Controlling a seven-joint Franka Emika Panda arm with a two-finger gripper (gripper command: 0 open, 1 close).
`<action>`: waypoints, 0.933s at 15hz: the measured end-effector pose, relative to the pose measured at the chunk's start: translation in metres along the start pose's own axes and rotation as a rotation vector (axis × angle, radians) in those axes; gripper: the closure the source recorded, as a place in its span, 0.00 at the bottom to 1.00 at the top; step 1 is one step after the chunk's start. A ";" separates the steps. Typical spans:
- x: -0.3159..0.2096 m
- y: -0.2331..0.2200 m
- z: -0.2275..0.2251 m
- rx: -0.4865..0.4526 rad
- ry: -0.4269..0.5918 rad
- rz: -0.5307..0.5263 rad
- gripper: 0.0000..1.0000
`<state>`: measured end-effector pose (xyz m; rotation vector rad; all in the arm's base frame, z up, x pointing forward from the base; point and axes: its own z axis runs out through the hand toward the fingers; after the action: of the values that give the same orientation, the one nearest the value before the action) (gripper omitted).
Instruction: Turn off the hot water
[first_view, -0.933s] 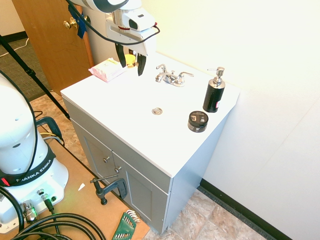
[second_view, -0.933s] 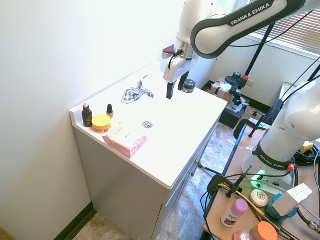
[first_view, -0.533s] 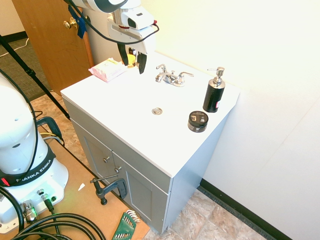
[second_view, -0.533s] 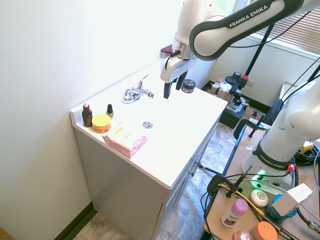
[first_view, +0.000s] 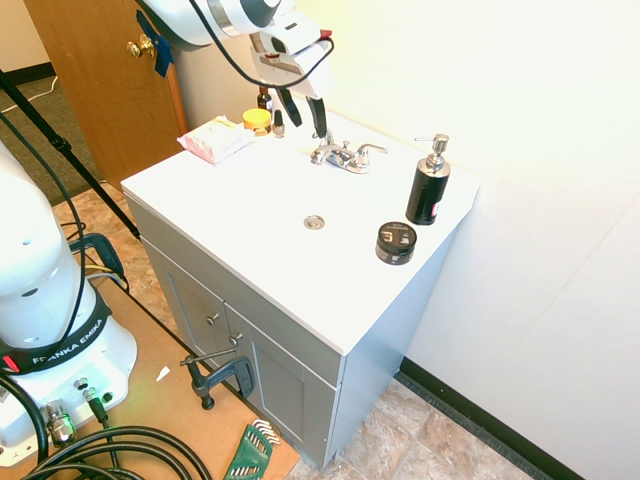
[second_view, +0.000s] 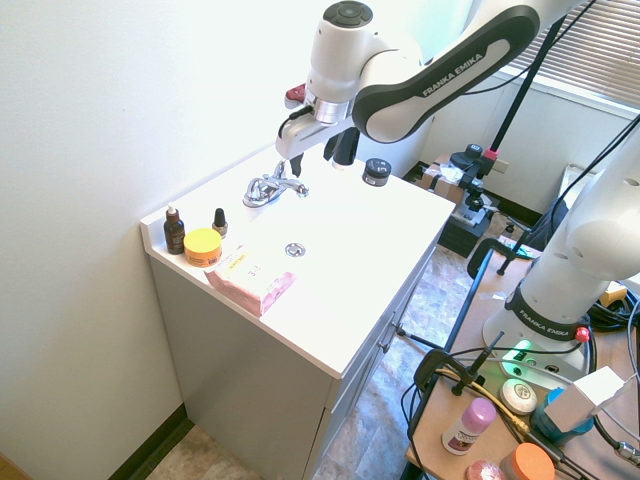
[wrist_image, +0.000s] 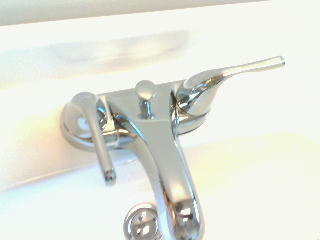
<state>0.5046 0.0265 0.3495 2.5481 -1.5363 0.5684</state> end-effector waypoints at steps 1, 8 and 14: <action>0.004 -0.004 0.007 -0.004 0.003 0.008 0.00; -0.003 -0.021 0.041 -0.041 -0.029 0.022 0.00; 0.001 -0.033 0.055 -0.044 -0.018 0.016 0.00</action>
<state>0.5476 0.0260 0.3016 2.5175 -1.5587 0.5097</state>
